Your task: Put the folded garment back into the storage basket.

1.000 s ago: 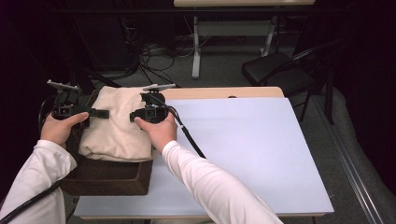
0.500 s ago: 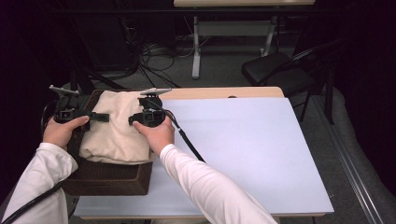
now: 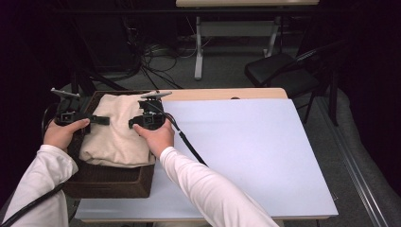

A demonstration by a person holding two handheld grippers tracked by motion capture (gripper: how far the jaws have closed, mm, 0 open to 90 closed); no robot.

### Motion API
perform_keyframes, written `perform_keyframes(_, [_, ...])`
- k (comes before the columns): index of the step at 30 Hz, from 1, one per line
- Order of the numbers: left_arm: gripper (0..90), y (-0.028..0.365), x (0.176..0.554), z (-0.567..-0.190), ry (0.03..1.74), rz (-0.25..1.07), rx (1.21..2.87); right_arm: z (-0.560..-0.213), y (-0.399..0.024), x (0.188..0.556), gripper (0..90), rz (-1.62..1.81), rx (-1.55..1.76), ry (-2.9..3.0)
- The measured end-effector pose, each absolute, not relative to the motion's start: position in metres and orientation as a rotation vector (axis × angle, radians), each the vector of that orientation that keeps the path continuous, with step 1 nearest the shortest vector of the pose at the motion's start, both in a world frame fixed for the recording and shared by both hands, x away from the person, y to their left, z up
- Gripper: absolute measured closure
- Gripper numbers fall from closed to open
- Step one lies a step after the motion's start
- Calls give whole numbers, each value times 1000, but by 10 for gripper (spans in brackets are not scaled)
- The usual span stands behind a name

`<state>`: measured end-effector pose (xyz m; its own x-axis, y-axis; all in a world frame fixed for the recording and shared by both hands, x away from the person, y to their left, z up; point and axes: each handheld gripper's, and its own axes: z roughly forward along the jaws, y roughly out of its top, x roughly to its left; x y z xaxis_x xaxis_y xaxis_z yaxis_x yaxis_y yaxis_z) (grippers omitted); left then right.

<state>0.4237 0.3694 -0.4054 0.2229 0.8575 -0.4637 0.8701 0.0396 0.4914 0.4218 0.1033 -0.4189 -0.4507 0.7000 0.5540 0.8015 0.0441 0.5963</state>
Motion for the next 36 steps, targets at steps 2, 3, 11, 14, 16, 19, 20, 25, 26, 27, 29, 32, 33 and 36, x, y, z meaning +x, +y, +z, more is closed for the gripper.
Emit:
perform_keyframes(2, [528, 370, 423, -405, 1616, -23, 1785, -421, 105, 422, 642, -1379, -1579, -2187])
perform_keyframes(3, [529, 371, 423, -405, 1617, -20, 1785, -421, 105, 423, 642, -1378, -1577, -2180])
perform_keyframes(11, [529, 377, 421, -405, 1620, -1, 1789, -424, 111, 423, 642, -1378, -1563, -2168])
perform_keyframes(14, [529, 380, 421, -406, 1619, 4, 1797, -425, 115, 423, 642, -1374, -1556, -2172])
perform_keyframes(16, [529, 382, 421, -407, 1631, 4, 1783, -425, 117, 424, 642, -1373, -1555, -2172])
perform_keyframes(19, [529, 384, 421, -410, 1633, 2, 1783, -428, 119, 424, 642, -1370, -1548, -2168])
perform_keyframes(20, [529, 386, 421, -412, 1636, 4, 1787, -430, 121, 425, 642, -1365, -1548, -2172])
perform_keyframes(25, [528, 389, 420, -417, 1640, -3, 1789, -434, 125, 425, 641, -1351, -1548, -2183])
perform_keyframes(26, [528, 390, 419, -418, 1646, -9, 1782, -437, 126, 425, 641, -1340, -1546, -2191])
perform_keyframes(27, [528, 390, 419, -420, 1644, -7, 1786, -437, 126, 425, 641, -1340, -1546, -2191])
perform_keyframes(29, [528, 390, 419, -424, 1655, -12, 1773, -440, 128, 424, 640, -1329, -1550, -2198])
perform_keyframes(32, [527, 391, 419, -426, 1650, -14, 1789, -442, 129, 424, 641, -1324, -1552, -2206])
perform_keyframes(33, [527, 390, 419, -427, 1652, -16, 1781, -443, 129, 424, 640, -1322, -1548, -2217])
perform_keyframes(36, [527, 389, 420, -429, 1657, -21, 1773, -444, 129, 424, 640, -1316, -1552, -2213])
